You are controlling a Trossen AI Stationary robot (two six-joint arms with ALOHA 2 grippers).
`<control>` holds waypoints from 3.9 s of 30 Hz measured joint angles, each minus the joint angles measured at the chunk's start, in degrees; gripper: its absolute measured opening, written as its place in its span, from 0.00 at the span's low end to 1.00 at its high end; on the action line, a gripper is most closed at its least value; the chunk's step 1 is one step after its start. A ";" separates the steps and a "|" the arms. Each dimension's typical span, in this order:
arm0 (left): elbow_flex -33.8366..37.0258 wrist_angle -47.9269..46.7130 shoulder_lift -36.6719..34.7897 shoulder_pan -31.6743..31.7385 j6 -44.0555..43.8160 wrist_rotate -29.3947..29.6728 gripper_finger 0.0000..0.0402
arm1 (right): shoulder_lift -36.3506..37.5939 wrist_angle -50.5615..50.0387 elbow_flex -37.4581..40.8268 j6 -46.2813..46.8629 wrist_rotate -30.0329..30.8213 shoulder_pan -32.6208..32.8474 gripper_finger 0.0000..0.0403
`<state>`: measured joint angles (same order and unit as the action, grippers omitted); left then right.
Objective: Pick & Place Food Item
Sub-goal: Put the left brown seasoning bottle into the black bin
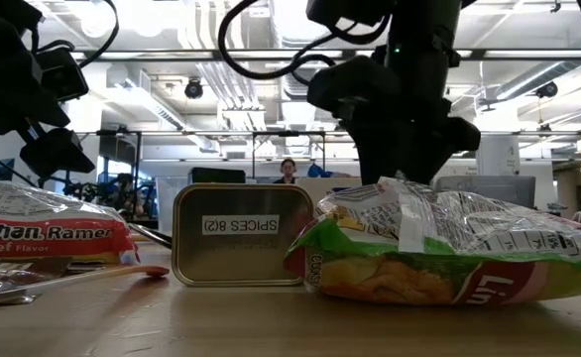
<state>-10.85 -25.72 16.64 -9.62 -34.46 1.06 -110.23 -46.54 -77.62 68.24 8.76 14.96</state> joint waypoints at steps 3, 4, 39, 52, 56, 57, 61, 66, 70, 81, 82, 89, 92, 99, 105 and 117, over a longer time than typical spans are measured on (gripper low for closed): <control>0.00 0.01 0.00 -0.01 0.02 0.02 0.90 | -0.01 -0.57 0.02 0.47 -0.95 0.00 0.49; 0.00 0.01 0.00 -0.01 0.02 0.02 0.90 | -0.01 -0.87 0.02 0.77 -1.11 -0.02 0.49; 0.02 -1.01 0.00 -0.01 0.02 0.00 0.90 | 25.69 -29.38 0.07 -9.70 -0.60 -36.09 0.45; 0.02 -1.19 0.00 -0.01 0.04 0.02 0.90 | 16.71 -28.92 2.71 -16.41 -1.26 -46.75 0.45; 0.02 -1.17 0.00 -0.01 0.03 0.01 0.90 | 13.96 -28.64 2.99 -16.56 0.23 -46.92 0.45; 0.02 -1.19 0.00 -0.01 0.03 0.01 0.90 | 13.59 -28.49 3.01 -16.58 0.25 -46.94 0.45; 0.02 -1.18 0.00 -0.01 0.03 0.01 0.90 | 12.66 -28.25 3.06 -17.90 0.25 -47.74 0.45; 0.02 -1.18 0.00 -0.01 0.04 0.00 0.90 | 12.67 -28.03 3.24 -19.97 0.40 -48.90 0.45; 0.02 -1.18 0.00 -0.01 0.02 0.01 0.90 | 12.73 -27.56 3.76 -22.29 0.34 -49.59 0.45; 0.02 -1.19 0.00 0.01 0.03 0.01 0.90 | 12.76 -17.18 9.79 -25.19 -1.98 -51.19 0.45; 0.02 -1.18 0.00 -0.01 0.04 0.00 0.90 | 12.76 -16.51 10.28 -25.16 -1.98 -51.26 0.45; 0.02 -1.18 0.00 -0.01 0.04 0.01 0.90 | 12.76 -8.66 13.44 -23.73 -3.53 -51.74 0.45; 0.02 -1.18 0.00 -0.01 0.04 0.00 0.90 | 12.76 -4.57 14.43 -22.69 -4.93 -51.74 0.45; 0.02 -1.19 0.00 -0.01 0.04 0.01 0.90 | 12.76 -0.29 15.36 -21.91 -5.80 -51.74 0.45; 0.02 -1.19 0.00 -0.01 0.04 0.01 0.90 | 12.76 0.52 15.47 -21.72 -5.78 -51.74 0.46; 0.02 -1.19 0.00 -0.01 0.03 0.01 0.90 | 12.76 1.04 15.52 -22.46 -5.78 -51.71 0.55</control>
<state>-10.83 -26.91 16.64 -9.63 -34.43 1.07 -97.47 -45.50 -62.11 45.78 2.98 -36.75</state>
